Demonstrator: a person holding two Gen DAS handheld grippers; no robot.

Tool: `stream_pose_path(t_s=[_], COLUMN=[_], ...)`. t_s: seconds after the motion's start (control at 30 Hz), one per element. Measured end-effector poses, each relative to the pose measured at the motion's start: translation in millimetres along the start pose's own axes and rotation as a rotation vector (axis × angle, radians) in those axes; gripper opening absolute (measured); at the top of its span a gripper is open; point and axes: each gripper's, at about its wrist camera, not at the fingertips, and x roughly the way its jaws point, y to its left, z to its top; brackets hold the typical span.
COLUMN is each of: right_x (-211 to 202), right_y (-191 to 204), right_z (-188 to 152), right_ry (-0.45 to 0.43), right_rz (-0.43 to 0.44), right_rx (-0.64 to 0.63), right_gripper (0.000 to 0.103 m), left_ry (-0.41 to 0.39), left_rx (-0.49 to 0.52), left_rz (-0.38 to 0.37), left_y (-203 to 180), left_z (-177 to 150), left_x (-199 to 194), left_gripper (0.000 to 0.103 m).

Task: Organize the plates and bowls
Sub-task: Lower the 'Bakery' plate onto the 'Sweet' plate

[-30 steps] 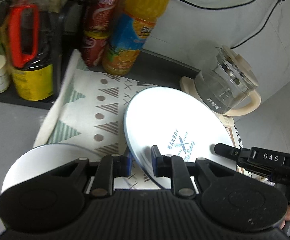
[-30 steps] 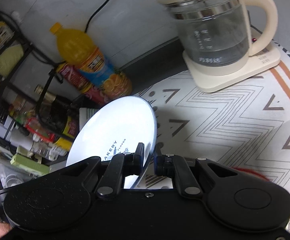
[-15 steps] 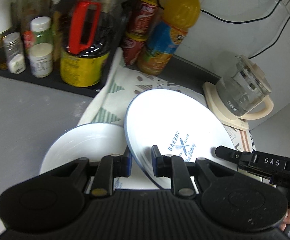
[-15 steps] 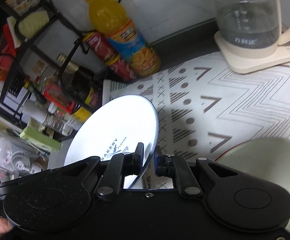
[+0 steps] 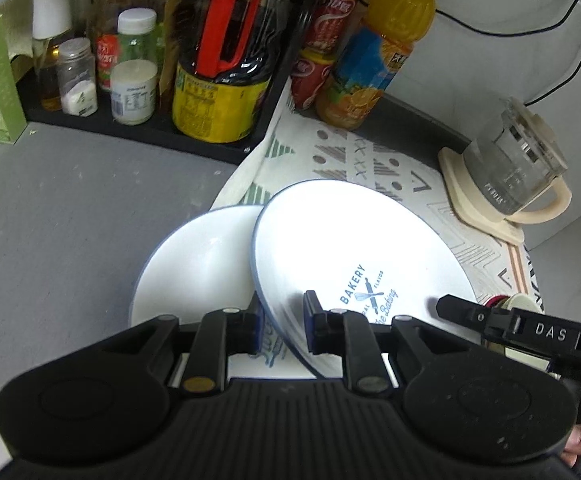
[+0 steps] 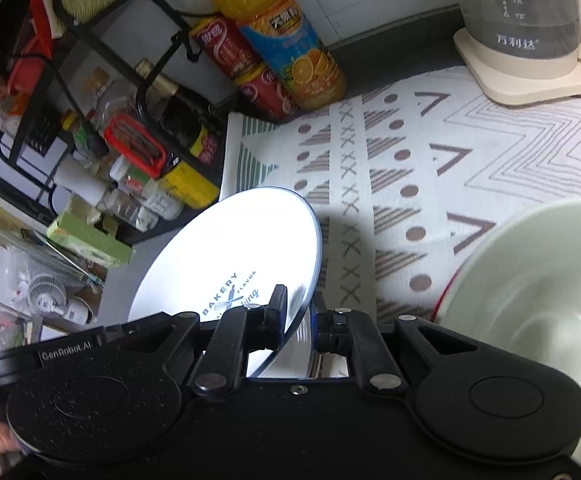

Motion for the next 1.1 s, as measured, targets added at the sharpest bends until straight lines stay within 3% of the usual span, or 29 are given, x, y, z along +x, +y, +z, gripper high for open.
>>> stream_pose_path(t_s=[0.7, 1.0, 1.1], right_x=[25.0, 36.2, 36.9], right_y=[40.9, 43.7, 44.9], right_z=[-28.1, -38.2, -38.8], right_ry=[0.071, 0.077, 0.065], right_rz=[-0.147, -0.197, -0.212], right_rx=[-0.214, -0.214, -0.214], right_gripper=[0.013, 0.011, 0.009], left_ry=[0.1, 0.142, 0.162], left_rx=[-0.064, -0.088, -0.047], left_rz=[0.035, 0.026, 0.065], left_y=[35.5, 47.1, 43.2], left_z=[-27.5, -29.9, -28.2], left_x=[26.6, 38.5, 39.6], left_gripper=[0.02, 0.022, 0.022])
